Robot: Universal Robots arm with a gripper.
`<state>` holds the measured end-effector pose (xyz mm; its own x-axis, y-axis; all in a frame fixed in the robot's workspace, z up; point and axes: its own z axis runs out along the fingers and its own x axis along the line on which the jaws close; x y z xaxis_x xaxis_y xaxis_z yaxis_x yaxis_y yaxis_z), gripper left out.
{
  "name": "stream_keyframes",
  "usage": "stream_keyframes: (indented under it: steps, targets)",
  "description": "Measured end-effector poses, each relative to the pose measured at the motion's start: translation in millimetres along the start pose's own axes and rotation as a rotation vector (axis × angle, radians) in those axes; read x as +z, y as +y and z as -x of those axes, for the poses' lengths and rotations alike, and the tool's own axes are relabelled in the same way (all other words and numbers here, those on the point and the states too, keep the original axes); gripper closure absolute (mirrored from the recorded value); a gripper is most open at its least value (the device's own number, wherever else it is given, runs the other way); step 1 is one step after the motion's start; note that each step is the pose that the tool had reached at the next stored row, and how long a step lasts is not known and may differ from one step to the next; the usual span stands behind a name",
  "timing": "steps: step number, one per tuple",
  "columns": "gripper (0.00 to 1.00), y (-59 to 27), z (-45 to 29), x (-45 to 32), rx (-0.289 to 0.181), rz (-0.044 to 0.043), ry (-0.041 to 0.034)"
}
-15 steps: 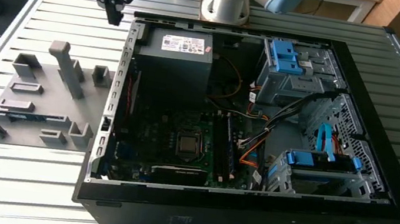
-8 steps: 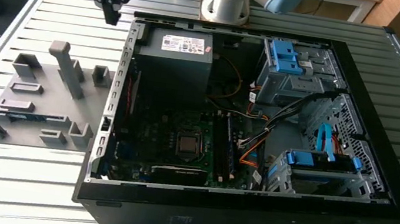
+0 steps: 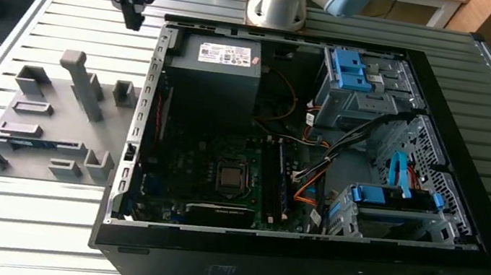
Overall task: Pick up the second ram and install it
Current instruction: 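Reach for the second ram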
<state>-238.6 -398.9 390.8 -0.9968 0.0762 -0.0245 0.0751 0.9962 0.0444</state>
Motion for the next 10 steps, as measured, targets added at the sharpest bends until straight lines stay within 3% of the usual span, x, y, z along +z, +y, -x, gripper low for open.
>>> stream_keyframes:
  steps: [10]
  targets:
    - [0.89, -0.5, -6.2, 0.0, 0.0, 0.0, 0.0]
